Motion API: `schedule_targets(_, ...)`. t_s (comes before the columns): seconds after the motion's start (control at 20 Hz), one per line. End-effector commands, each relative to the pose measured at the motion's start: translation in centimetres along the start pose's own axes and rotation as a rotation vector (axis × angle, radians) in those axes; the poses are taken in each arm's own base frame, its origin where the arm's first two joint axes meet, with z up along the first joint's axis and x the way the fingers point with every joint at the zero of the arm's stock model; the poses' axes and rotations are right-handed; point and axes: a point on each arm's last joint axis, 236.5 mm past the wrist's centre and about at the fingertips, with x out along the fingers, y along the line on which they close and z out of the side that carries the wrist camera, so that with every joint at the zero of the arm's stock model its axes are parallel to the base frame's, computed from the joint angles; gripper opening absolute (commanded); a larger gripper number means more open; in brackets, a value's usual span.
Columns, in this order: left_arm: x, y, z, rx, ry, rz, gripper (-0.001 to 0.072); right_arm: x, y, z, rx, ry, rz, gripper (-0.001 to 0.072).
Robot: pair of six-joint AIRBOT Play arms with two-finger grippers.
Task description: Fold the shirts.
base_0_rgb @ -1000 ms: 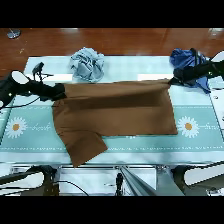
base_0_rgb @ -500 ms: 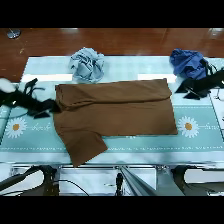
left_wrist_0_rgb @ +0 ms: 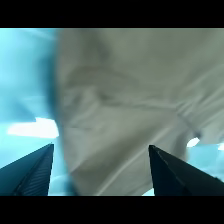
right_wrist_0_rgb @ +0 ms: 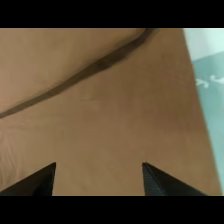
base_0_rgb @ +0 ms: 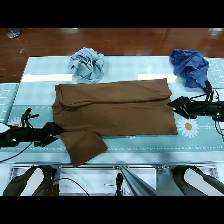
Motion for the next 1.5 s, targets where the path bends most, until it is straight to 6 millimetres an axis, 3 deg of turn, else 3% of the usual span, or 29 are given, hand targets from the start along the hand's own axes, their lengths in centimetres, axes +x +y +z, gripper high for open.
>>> schedule_targets(0.0, 1.6, -1.8, -0.7, -0.022, -0.028, -0.084, 0.0701, 0.1, 0.9, -0.7, 0.018, -0.022, 0.05, 0.0625)
schedule_targets(0.15, 2.7, -1.8, -1.3, 0.013, -0.013, -0.06, 0.0701, -0.6, 1.2, 0.4, 0.05, -0.061, 0.079, 0.0624)
schedule_targets(0.3, 3.2, -1.8, -1.7, 0.019, 0.007, -0.052, 0.07, -3.6, 0.8, 2.8, 0.079, -0.115, 0.095, 0.0624)
schedule_targets(0.4, 3.2, -1.9, -2.2, 0.024, 0.028, -0.055, 0.07, -6.1, -0.3, 3.9, 0.107, -0.142, 0.088, 0.0624)
schedule_targets(0.5, 2.6, -2.2, -2.5, 0.057, 0.056, -0.053, 0.07, -7.7, -2.2, 3.7, 0.136, -0.144, 0.057, 0.0624)
schedule_targets(0.6, 1.8, -1.5, -2.5, 0.066, 0.078, 0.001, 0.07, -8.0, -5.0, 2.7, 0.16, -0.117, -0.042, 0.0624)
schedule_targets(0.75, 0.5, 0.5, -2.2, 0.092, 0.097, 0.107, 0.07, -7.7, -7.2, 1.5, 0.18, -0.081, -0.135, 0.0624)
schedule_targets(0.9, 2.0, 0.6, -2.6, 0.041, 0.087, 0.079, 0.07, -7.2, -7.8, 1.0, 0.198, -0.075, -0.141, 0.0624)
schedule_targets(1.1, 4.4, -1.2, -3.2, 0.021, 0.076, -0.012, 0.0697, -6.4, -8.3, 0.0, 0.221, -0.059, -0.141, 0.0624)
schedule_targets(1.15, 4.8, -1.5, -3.3, 0.028, 0.079, -0.015, 0.0637, -6.3, -8.5, -0.3, 0.222, -0.052, -0.149, 0.0624)
schedule_targets(1.25, 5.2, -1.7, -3.5, 0.085, 0.085, -0.01, 0.0036, -6.2, -9.7, -1.7, 0.242, -0.008, -0.197, 0.0624)
schedule_targets(1.35, 5.0, -2.0, -3.8, 0.094, 0.103, -0.017, 0.0031, -5.9, -11.1, -4.5, 0.294, 0.078, -0.253, 0.0624)
schedule_targets(1.45, 5.0, -2.0, -3.7, 0.095, 0.1, -0.016, 0.003, -4.8, -11.1, -6.9, 0.36, 0.137, -0.234, 0.0624)
